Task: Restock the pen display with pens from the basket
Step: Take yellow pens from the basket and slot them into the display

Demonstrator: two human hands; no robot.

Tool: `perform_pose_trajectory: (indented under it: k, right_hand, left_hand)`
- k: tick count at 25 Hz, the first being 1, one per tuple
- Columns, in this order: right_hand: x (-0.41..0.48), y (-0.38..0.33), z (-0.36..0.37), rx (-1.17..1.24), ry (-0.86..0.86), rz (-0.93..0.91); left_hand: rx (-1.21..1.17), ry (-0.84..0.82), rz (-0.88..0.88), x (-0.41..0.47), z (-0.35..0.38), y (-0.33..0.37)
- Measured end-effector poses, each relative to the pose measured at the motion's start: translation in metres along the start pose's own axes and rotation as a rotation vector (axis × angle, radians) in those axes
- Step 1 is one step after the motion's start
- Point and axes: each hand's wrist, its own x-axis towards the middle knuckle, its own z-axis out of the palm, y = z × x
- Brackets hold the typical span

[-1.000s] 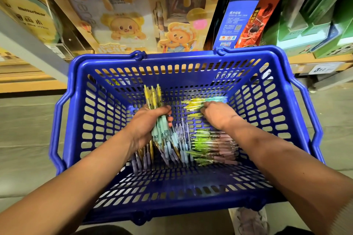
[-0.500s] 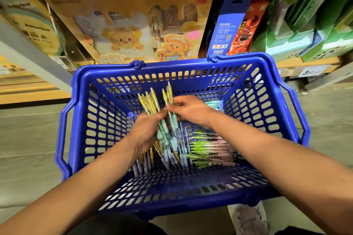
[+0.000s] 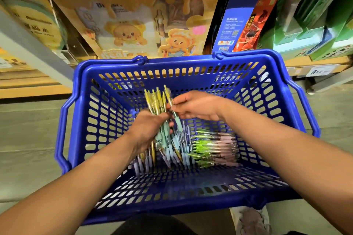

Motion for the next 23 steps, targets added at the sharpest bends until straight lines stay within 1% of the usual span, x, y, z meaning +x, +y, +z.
perform_pose_trajectory:
  k: [3,5,7,10,14,17,19,23]
  right_hand:
    - [0.004,-0.009,0.000,0.130,-0.027,0.000]
    - [-0.001,-0.018,0.004,0.211,-0.045,-0.007]
    - [-0.017,-0.026,0.014,0.265,-0.064,-0.015]
    - [-0.062,-0.044,0.044,0.373,-0.069,0.019]
    - [-0.155,-0.088,0.096,0.505,-0.037,0.045]
    - [-0.238,-0.141,0.130,0.542,-0.046,0.014]
    - [-0.300,-0.184,0.151,0.546,0.012,-0.004]
    - [-0.422,-0.266,0.189,0.597,0.113,-0.026]
  left_hand:
    - [-0.061,0.018,-0.012,0.003,-0.006,0.005]
    - [-0.153,0.023,-0.040,-0.010,-0.010,0.012]
    - [-0.214,0.045,-0.057,-0.033,-0.013,0.017]
    - [-0.286,0.072,-0.072,-0.091,-0.018,0.029]
    - [-0.281,0.081,-0.072,-0.198,-0.018,0.062]
    - [-0.312,0.004,-0.063,-0.289,-0.014,0.101]
    - [-0.330,-0.037,-0.047,-0.356,-0.008,0.133]
    - [-0.356,-0.021,-0.051,-0.482,0.010,0.200]
